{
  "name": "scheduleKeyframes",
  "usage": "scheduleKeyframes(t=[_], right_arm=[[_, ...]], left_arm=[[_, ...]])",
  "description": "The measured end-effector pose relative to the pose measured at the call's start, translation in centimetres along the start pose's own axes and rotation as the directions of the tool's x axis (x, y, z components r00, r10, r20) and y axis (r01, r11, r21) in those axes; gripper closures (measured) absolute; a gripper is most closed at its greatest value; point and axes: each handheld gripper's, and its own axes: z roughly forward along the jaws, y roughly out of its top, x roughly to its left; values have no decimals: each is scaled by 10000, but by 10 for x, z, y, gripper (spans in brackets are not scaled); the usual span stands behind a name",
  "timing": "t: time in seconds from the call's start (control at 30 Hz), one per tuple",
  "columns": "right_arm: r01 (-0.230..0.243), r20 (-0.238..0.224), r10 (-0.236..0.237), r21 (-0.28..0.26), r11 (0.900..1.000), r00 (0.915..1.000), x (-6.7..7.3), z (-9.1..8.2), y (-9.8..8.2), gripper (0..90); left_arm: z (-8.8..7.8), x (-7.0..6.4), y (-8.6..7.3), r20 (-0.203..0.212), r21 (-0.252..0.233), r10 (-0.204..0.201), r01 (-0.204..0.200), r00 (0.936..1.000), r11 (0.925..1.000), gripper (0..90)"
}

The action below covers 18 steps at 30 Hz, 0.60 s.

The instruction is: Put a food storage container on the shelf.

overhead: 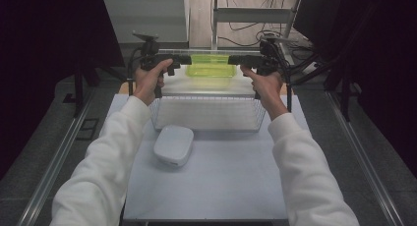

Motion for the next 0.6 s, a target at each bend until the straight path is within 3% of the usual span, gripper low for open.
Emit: scheduleKeyframes(t=[0.1,0.13,0.23,0.3,0.47,0.6], right_arm=[[619,-354,-620,-34,9981,9974,3,-9,-4,295],[1080,-453,-1084,-124,9941,9931,3,-17,-8,274],[1399,-569,-1408,-193,9900,9884,4,-25,-12,262],[1804,-721,-1822,-312,9831,9806,6,-36,-19,255],[2619,-564,-2643,-469,9640,9628,8,-57,-38,244],[3083,-521,-3097,-323,9507,9494,7,-70,-59,237]], left_arm=[[-9,-6,-7,115,-231,281,-278,9995,9993,313],[-13,-8,-10,96,-278,440,-437,9990,9987,309],[-21,-10,-20,209,-350,724,-717,9972,9968,305],[-27,-12,-29,311,-369,997,-985,9945,9944,304],[-42,-17,-59,319,-362,1475,-1463,9885,9886,302],[-51,-14,-86,324,-239,1612,-1605,9864,9868,304]])
